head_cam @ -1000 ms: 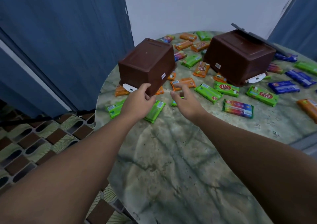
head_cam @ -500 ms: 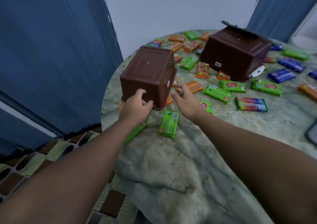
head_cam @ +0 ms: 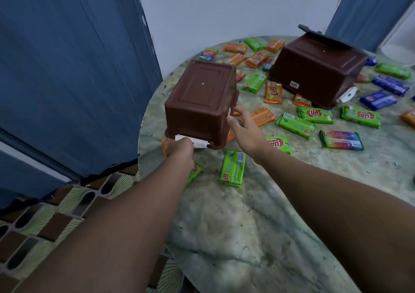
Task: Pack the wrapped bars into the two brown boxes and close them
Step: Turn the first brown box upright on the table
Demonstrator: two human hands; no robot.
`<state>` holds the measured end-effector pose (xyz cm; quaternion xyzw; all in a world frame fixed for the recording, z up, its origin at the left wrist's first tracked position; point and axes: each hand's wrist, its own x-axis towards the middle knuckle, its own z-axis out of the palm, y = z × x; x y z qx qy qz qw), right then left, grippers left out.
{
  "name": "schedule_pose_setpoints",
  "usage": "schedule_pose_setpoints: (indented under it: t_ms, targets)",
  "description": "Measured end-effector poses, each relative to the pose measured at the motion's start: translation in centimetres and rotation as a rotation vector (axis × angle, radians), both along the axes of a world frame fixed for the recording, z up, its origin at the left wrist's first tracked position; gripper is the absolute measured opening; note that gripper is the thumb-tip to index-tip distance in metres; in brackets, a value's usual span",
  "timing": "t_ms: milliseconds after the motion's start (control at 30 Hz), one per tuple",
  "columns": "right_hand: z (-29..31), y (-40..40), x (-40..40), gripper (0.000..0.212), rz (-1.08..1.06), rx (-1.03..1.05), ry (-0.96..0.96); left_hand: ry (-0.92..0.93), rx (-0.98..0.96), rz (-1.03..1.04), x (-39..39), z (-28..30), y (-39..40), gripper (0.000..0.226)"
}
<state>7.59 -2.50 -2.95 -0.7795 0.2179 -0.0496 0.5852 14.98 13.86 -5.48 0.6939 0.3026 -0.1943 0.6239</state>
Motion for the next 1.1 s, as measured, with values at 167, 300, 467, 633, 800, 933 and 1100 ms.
schedule_pose_setpoints:
  t_ms: [167,300,467,633,800,933,1100]
  targets:
    - [-0.1,0.2,0.7,0.086,0.036,-0.024,0.010,0.101,-0.220,0.107,-0.1,0.7,-1.1,0.034]
    - [0.0,0.5,0.6,0.093,0.061,0.020,0.004,0.130,-0.342,0.148,-0.5,0.6,-1.5,0.016]
    - [0.1,0.0,0.8,0.096,0.060,0.071,0.014,0.112,-0.500,0.037,0.8,0.9,-1.7,0.021]
    - [1.4,-0.5,0.2,0.078,0.045,0.082,0.002,0.035,-0.700,-0.005,1.2,4.4,-2.5,0.018]
    - [2.7,-1.9,-1.1,0.043,0.044,0.188,-0.002,-0.164,-0.610,-0.033,3.0,6.6,-2.8,0.038]
    - [4.3,-3.5,-2.7,0.030,-0.125,0.355,0.022,-0.413,-0.391,-0.254,3.2,7.7,-1.8,0.039]
    - [5.2,-6.6,-4.4,0.041,-0.351,0.534,-0.079,-0.658,-0.247,-0.588,3.5,9.1,0.6,0.051]
